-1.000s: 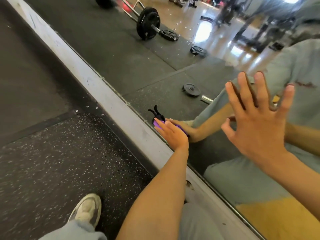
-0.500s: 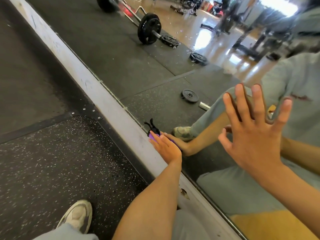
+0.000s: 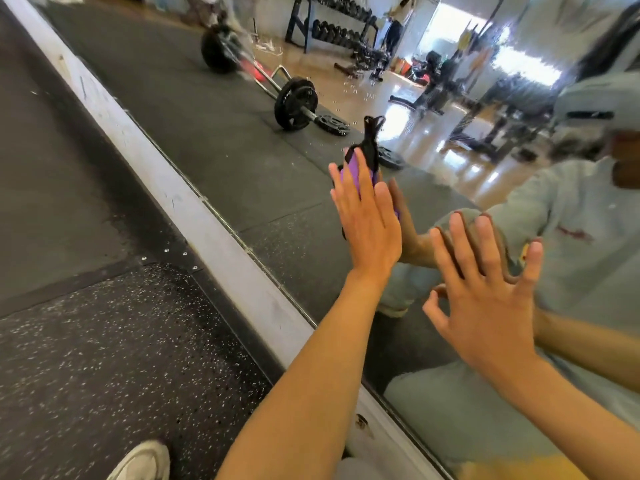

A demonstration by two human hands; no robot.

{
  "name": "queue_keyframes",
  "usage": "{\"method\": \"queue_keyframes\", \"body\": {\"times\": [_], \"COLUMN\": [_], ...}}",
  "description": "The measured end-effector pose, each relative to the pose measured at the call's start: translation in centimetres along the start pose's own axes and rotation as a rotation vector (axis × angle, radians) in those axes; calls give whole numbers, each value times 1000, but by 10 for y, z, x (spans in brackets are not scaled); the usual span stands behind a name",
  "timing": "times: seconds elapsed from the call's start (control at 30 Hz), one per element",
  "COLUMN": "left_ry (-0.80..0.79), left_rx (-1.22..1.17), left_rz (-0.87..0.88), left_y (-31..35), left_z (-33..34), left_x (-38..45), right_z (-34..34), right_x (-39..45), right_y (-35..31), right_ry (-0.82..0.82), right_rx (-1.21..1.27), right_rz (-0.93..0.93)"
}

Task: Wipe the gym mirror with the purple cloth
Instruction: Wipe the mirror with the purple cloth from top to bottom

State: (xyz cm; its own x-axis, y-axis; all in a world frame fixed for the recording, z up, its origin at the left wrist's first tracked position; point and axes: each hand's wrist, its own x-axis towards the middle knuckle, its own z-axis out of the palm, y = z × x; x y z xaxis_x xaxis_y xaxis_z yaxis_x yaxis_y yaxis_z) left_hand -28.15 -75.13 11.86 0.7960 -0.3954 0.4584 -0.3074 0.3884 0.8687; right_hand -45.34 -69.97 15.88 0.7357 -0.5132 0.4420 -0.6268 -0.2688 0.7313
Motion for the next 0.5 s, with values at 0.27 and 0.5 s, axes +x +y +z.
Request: {"method": "queue_keyframes", "body": {"times": [0.27, 0.5], "left_ry": [-189, 199], "left_rx": [83, -81], "left_rz": [490, -326], "left_y": [40, -47], "left_z": [1, -23], "left_x": [27, 37], "right_z": [-21, -58], "right_x": [12, 67], "right_y": [27, 95], "right_ry": [155, 288], "right_rx": [209, 183], "right_rz": [63, 137]}}
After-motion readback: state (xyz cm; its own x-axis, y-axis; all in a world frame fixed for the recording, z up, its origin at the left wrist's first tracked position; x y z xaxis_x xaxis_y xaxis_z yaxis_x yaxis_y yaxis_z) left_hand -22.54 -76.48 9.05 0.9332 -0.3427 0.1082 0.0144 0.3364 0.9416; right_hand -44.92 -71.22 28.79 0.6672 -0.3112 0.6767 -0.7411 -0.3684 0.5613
